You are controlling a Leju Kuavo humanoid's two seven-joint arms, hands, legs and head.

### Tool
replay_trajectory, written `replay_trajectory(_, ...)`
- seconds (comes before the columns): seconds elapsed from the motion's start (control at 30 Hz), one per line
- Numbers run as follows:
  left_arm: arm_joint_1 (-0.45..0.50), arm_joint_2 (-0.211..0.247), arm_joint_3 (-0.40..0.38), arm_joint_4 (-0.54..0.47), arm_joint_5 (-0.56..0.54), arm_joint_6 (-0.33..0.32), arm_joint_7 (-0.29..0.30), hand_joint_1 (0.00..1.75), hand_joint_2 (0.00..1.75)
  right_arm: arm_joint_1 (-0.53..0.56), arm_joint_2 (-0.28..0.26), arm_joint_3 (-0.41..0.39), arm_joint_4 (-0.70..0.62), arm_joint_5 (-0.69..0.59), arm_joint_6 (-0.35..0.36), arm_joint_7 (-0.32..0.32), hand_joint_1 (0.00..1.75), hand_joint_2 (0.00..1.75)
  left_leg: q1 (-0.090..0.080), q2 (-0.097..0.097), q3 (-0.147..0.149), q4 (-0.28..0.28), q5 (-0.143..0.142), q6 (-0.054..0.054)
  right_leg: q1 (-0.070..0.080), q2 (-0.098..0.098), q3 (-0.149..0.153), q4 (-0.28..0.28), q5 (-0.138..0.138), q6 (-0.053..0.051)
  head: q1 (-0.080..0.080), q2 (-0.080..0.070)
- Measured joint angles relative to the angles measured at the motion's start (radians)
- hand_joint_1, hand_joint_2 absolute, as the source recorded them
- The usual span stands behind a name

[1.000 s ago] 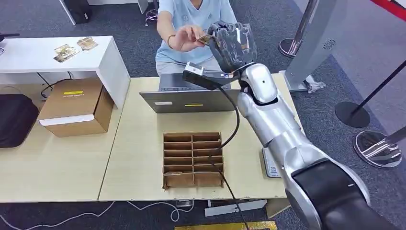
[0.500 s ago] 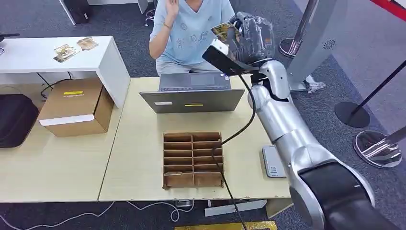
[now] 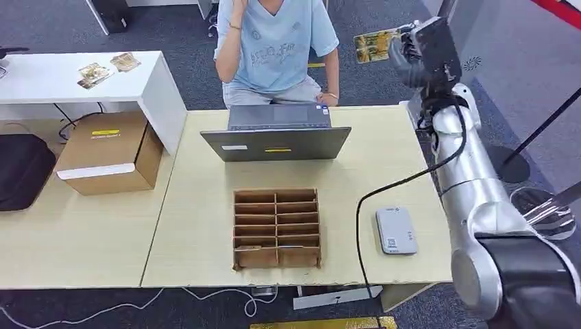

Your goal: Pass the card to the sensor for recognition and then transmit it.

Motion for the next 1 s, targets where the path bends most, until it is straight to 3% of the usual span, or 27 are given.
replay_trajectory(0.1, 0.005, 0.000, 0.000, 0.000, 0.003, -0.004, 0.000, 0.00, 1.75, 0.005, -0.074, -0.044, 0.033, -0.069, 0.089, -0.002, 1.75, 1.75, 0.000, -0.001, -0.001, 0.000, 0.000, 0.000, 0.000, -0.001, 0.000, 0.000, 0.000, 0.000, 0.000, 0.000)
replay_trajectory(0.33, 0.013, 0.003, 0.000, 0.000, -0.005, -0.013, 0.003, 0.00, 1.75, 0.067, -0.230, -0.075, 0.087, -0.148, 0.195, 0.043, 1.75, 1.75, 0.000, -0.001, -0.002, 0.001, -0.001, 0.002, 0.000, -0.002, 0.000, -0.001, 0.000, 0.001, 0.000, 0.000)
replay_trajectory(0.6, 0.020, 0.005, 0.000, 0.000, -0.012, -0.025, 0.006, 0.00, 1.75, 0.201, -0.390, -0.081, 0.129, -0.239, 0.322, 0.049, 1.75, 1.75, 0.000, -0.002, -0.003, 0.001, -0.002, 0.003, 0.000, -0.003, -0.001, -0.001, -0.001, 0.001, 0.000, 0.000)
replay_trajectory(1.0, 0.020, 0.017, 0.000, 0.000, -0.034, -0.044, 0.006, 0.00, 1.75, 0.360, -0.477, -0.016, 0.143, -0.353, 0.404, 0.095, 1.75, 1.75, 0.000, -0.001, -0.003, 0.001, -0.002, 0.003, 0.000, -0.002, -0.001, 0.000, -0.001, 0.001, 0.000, 0.000)
